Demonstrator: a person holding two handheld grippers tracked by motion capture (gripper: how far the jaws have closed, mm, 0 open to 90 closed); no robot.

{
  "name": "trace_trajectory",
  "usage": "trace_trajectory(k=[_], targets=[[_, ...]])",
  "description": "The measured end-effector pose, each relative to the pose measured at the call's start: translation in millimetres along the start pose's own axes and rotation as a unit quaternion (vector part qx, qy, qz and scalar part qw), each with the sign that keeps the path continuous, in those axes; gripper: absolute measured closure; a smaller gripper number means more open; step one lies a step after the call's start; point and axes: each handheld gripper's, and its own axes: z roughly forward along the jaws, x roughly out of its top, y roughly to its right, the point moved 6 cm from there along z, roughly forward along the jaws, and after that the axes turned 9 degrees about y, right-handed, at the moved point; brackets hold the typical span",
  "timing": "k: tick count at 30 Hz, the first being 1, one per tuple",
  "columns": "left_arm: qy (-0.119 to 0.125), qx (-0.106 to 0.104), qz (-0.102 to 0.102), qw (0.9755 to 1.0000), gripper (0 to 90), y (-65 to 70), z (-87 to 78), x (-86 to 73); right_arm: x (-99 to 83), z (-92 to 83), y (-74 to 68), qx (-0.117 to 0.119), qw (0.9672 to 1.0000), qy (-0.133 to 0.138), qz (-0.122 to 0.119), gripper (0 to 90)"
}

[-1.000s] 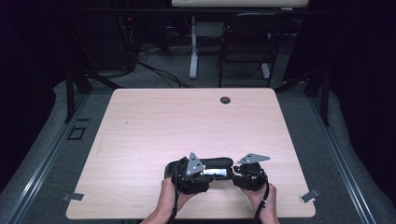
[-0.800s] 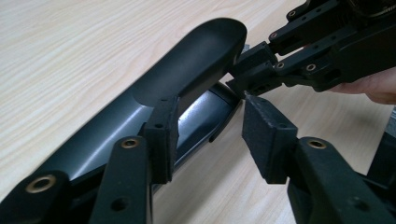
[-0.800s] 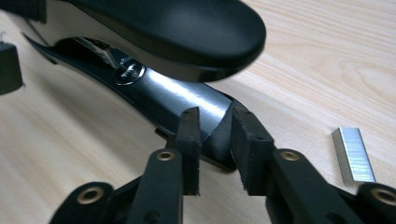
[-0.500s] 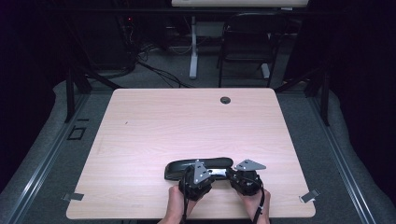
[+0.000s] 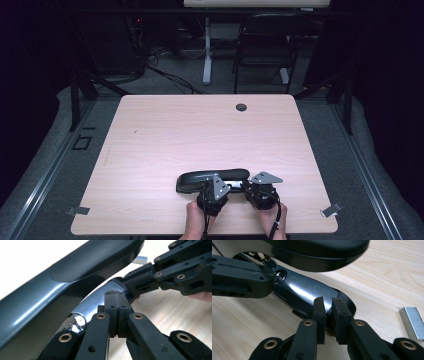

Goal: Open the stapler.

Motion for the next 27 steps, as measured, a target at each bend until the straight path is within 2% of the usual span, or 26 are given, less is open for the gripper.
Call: trace_trajectory(k=[3,6,13,16,18,19,24,27], targets=[[0.011,0.002,-0.018,0.9998,90.0,2.2,4.2,-3.2,0.2,0.3,-1.6,-0.005,0.9999,0.000,-0.015,84.2],[0.019,0.004,-0.029,0.9994,90.0,4.6,8.3,-3.0,-0.4,0.1,-2.0,-0.003,0.9999,0.001,-0.010,85.3],[0.041,0.013,-0.042,0.9982,90.0,4.3,15.0,1.3,-1.6,0.3,-1.4,0.000,0.9999,0.013,-0.001,86.4],[0.052,0.020,-0.043,0.9975,90.0,2.2,15.2,2.8,-2.2,-0.1,-1.5,-0.001,0.9999,0.014,-0.005,87.3],[0.056,0.026,-0.049,0.9969,90.0,-0.1,14.6,4.2,-2.9,0.4,-2.5,0.000,0.9997,0.026,0.003,87.6],[0.055,0.022,-0.054,0.9967,90.0,-0.6,15.5,4.1,-3.4,-0.2,-2.5,-0.001,0.9997,0.024,0.002,87.7],[0.058,0.025,-0.054,0.9966,90.0,-1.3,18.1,3.1,-4.6,-0.1,-3.0,-0.005,0.9994,0.035,0.002,88.3],[0.061,0.028,-0.057,0.9961,90.0,-0.7,20.3,3.1,-5.4,0.2,-2.1,-0.002,0.9990,0.043,0.010,88.6]])
